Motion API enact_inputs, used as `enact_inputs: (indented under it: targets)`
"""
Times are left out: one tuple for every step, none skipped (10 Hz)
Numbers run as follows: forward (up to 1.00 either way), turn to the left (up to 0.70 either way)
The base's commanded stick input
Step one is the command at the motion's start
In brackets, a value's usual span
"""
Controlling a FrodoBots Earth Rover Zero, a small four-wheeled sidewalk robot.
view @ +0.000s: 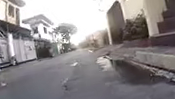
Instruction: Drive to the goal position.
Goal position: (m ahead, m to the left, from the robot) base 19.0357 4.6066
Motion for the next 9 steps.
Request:
enact_inputs:
  targets:
    - [1.00, 0.02]
    - [1.00, 0.02]
    - [1.00, 0.02]
    - [1.00, -0.38]
    - [1.00, -0.38]
    - [1.00, -0.38]
    - [1.00, -0.38]
    - [1.00, -0.38]
    - [1.00, -0.38]
